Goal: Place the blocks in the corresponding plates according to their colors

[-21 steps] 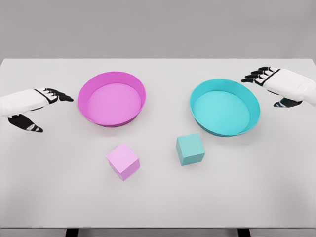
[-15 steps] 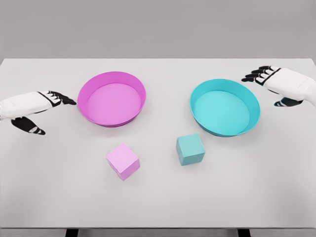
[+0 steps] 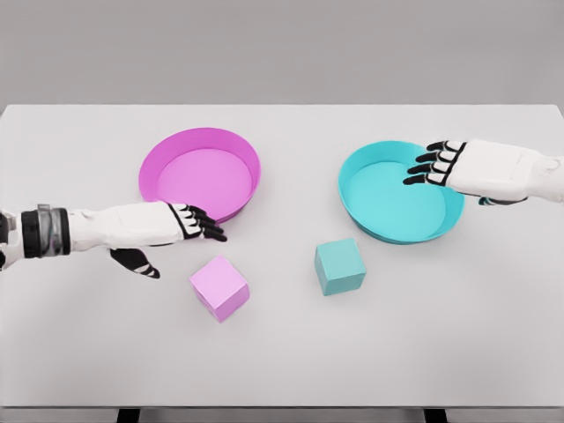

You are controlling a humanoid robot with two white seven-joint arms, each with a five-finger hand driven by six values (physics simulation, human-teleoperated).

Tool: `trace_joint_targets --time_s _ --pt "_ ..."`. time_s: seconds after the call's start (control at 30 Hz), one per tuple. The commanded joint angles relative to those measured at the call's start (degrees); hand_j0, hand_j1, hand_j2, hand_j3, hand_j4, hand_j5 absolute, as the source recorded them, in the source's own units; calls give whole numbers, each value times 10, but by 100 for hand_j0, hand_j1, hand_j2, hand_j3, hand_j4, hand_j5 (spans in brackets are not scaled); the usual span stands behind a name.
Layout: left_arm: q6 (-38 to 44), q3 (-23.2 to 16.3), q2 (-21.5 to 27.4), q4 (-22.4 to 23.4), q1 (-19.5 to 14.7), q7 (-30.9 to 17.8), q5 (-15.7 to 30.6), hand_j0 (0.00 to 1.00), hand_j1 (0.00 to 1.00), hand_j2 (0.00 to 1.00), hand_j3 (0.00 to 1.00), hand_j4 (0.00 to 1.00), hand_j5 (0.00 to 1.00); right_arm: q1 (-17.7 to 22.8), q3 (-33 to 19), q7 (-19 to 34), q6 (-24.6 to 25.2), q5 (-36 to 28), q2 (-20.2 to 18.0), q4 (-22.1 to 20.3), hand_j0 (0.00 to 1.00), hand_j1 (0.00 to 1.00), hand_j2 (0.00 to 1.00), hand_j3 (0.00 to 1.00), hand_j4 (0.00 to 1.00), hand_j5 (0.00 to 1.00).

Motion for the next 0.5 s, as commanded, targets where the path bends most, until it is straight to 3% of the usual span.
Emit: trace_joint_targets --time_s 0.0,0.07,0.23,0.47 --pt "1 -25 -14 -23 0 -1 4 100 100 100 100 100 100 0 29 -1 1 -29 -22 -21 100 100 100 100 100 100" --pt "1 -30 -14 -43 1 -1 4 100 100 100 100 100 100 3 30 -1 1 -34 -21 -31 100 100 100 100 100 100" --pt "1 -42 -14 -43 3 0 5 100 100 100 100 100 100 9 30 0 1 -35 -13 -69 100 100 100 100 100 100" --pt "1 -42 -28 -28 4 0 1 100 100 100 100 100 100 15 30 0 1 -35 40 -78 100 100 100 100 100 100"
